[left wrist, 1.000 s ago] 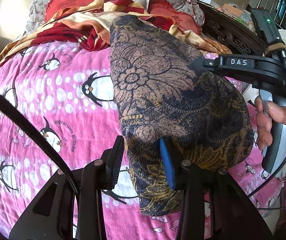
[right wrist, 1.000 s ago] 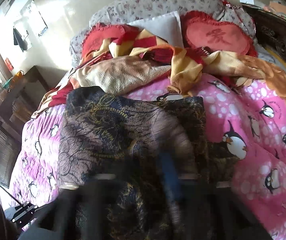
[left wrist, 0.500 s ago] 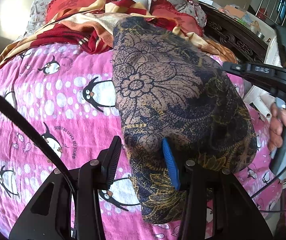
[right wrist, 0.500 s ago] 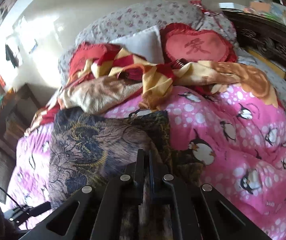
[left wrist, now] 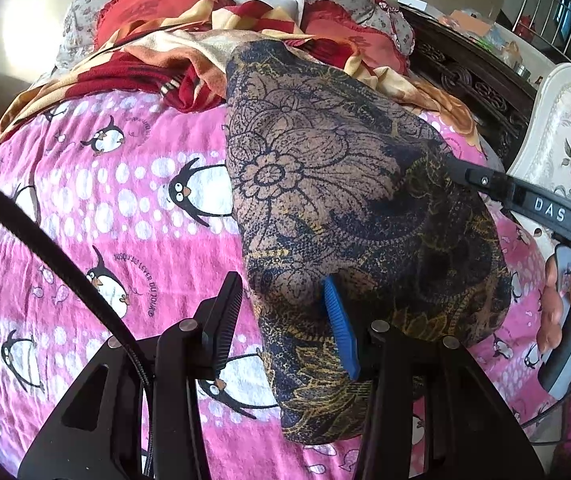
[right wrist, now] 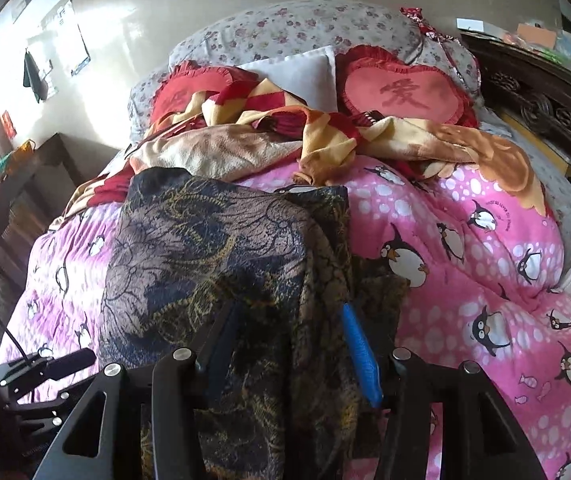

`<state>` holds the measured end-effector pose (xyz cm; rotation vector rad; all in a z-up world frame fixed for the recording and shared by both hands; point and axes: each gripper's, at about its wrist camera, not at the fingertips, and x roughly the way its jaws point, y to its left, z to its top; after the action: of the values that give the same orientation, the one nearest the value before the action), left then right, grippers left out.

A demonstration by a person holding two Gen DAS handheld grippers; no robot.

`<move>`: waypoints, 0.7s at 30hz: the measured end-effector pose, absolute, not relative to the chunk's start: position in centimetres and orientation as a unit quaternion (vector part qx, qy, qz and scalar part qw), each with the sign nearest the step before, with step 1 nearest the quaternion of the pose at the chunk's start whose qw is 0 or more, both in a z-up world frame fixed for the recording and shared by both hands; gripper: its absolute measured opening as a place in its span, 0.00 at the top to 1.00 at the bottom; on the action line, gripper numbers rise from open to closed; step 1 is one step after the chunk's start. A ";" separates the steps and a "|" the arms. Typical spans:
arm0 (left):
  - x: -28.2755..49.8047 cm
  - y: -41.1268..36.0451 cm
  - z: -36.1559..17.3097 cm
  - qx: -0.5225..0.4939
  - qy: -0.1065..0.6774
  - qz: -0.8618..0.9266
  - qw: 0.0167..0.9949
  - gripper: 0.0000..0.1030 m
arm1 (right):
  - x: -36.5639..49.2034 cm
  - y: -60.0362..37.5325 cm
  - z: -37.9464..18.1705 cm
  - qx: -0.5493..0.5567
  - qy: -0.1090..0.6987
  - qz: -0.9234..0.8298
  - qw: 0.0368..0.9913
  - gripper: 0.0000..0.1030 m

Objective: Fold small clothes
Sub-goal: 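Lower the held garment onto the pink quilt with both grippers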

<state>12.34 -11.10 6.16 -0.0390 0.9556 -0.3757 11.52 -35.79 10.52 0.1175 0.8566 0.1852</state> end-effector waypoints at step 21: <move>15.4 -10.4 5.2 -0.082 0.465 -0.210 0.856 0.42 | 10.8 -41.2 8.5 0.136 0.412 0.111 0.894 0.84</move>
<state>15.36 -10.38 5.17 -0.1724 0.9777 -0.4408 10.75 -41.20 8.54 0.2829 0.8536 0.2308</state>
